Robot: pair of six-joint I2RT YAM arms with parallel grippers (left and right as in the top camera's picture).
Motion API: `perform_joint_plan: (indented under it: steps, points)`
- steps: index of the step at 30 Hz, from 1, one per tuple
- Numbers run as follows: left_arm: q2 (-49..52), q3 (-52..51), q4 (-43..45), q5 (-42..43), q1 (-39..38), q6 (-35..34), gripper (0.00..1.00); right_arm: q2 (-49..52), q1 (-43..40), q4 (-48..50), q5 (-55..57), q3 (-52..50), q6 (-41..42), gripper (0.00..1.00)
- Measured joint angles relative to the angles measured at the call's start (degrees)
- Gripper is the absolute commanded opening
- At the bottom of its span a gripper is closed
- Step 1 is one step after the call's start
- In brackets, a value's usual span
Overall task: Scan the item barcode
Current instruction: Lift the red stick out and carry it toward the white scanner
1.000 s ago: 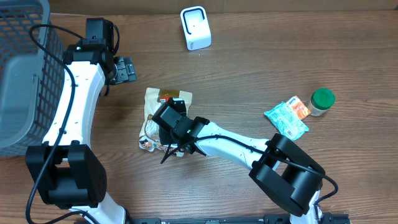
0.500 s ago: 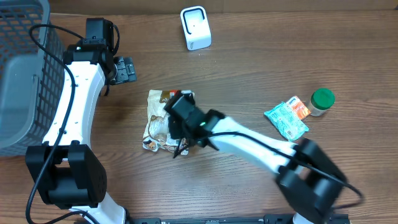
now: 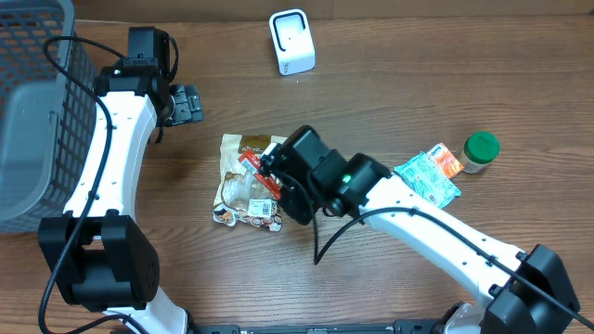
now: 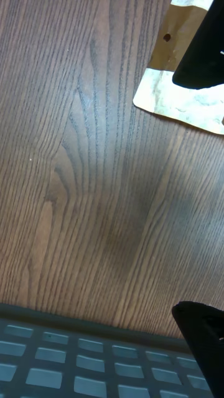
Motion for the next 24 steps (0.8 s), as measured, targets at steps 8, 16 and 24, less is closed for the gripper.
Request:
perform_joint_plan:
  steps: [8, 16, 24]
  points:
    - [0.0, 0.0, 0.02, 0.0, 0.0, 0.0, 1.0, 0.0, -7.91, -5.57, -2.82, 0.0, -10.6, 0.04]
    - [0.0, 0.0, 0.02, 0.0, 0.0, 0.0, 1.0, 0.0, -13.31, -6.64, -2.73, 0.0, -14.93, 0.04]
    - [0.0, 0.0, 0.02, 0.0, 0.0, 0.0, 1.0, 0.0, -14.03, 3.78, 10.23, -0.04, -14.69, 0.03]
